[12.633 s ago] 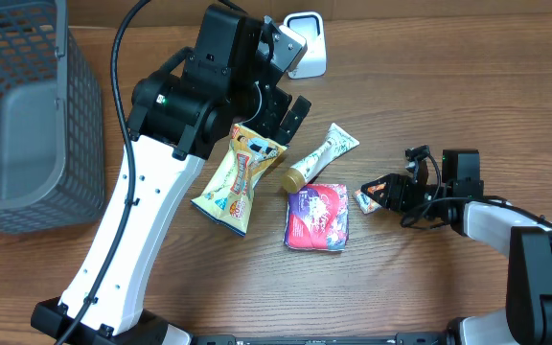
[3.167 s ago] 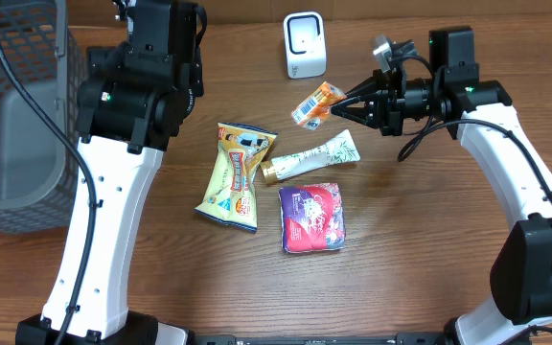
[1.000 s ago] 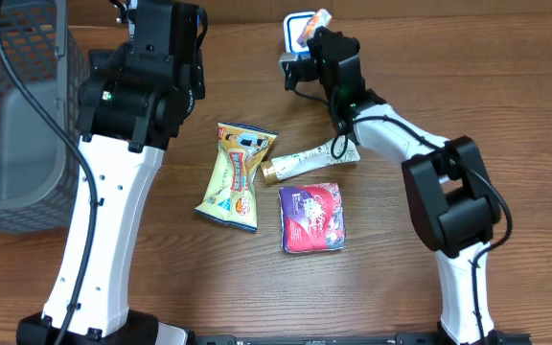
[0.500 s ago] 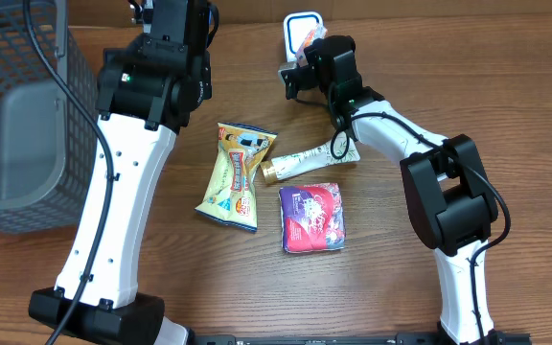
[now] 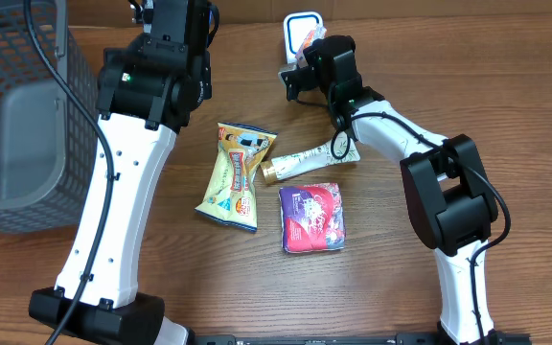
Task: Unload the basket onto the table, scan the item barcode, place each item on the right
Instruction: 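Hold the orange box in front of the scanner window, then pull the orange box away from the scanner to the right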
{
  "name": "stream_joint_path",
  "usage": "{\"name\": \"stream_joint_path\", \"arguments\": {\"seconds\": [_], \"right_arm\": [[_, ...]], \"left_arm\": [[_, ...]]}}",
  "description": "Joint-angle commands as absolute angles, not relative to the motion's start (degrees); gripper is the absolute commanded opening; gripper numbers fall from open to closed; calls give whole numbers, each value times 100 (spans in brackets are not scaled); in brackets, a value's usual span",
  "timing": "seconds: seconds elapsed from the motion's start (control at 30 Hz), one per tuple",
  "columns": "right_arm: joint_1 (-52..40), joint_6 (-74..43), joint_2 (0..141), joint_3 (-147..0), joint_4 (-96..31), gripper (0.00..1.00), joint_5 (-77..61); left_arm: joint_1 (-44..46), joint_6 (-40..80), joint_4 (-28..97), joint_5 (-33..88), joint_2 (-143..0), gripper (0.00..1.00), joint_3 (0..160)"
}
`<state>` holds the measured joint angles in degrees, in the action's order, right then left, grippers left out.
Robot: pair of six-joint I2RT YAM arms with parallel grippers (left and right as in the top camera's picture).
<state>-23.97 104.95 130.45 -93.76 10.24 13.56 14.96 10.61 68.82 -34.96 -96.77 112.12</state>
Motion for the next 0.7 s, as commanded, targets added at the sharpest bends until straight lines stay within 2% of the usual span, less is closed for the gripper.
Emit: {"name": "stream_joint_path", "arguments": {"seconds": [0.0,0.17,0.37,0.5,0.67], "right_arm": [[-2346,10018,12962,-9566,1013,4,1472],[-2346,9126,12630,-9566,1011,4,2143],[-2231,7352,12136,-9566,628,4,3763],[-1712,5391,11909,-9566,-548,4,4265],[-744,2401,11806,-9566,-2727,4,4049]], "left_arm": [[1492,1177,6899,-3511,-9712,100,11212],[1492,1179,6906,-3511,-9712,100,11212],[1492,1181,6925,-3505,-9712,100,11212],[1492,1184,6925,-3472,-9712,100,11212],[1492,1181,6923,-3448,-9712,100,11212]]}}
